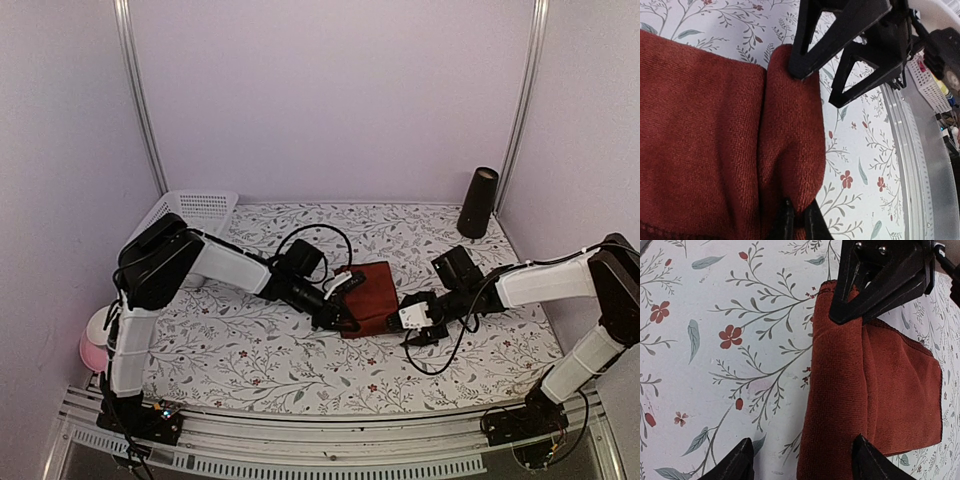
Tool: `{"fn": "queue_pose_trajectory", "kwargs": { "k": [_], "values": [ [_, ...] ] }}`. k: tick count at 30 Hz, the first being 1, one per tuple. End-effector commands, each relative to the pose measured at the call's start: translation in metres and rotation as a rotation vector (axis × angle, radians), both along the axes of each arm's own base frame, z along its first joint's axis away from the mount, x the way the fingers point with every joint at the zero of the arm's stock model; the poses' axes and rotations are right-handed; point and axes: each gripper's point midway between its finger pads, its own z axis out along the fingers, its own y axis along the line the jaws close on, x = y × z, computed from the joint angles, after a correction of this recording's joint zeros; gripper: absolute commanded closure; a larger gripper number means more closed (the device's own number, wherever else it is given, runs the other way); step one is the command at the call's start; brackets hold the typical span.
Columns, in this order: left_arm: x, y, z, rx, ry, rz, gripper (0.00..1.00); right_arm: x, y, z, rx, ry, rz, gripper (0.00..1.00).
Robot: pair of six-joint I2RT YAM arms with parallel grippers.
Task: Roll the towels
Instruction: Roll the towel at the center of the board.
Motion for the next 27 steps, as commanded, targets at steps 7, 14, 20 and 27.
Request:
{"fn": "queue_pose_trajectory", "kwargs": {
  "k": [7, 14, 20, 27],
  "values": [
    [0.015, 0.010, -0.014, 0.021, 0.066, 0.049, 1.00, 0.013, -0.002, -0.025, -0.076, 0.011, -0.079, 0.54],
    [0.015, 0.012, -0.012, 0.016, 0.067, 0.049, 0.90, 0.026, -0.001, -0.031, -0.091, -0.002, -0.138, 0.63],
    [0.018, 0.014, 0.004, -0.006, 0.011, 0.055, 0.56, 0.025, -0.002, -0.032, -0.102, 0.023, -0.143, 0.77],
    [0.023, 0.023, 0.035, -0.024, -0.175, 0.072, 0.41, 0.014, 0.002, -0.029, -0.101, 0.091, -0.108, 0.91]
  ]
}}
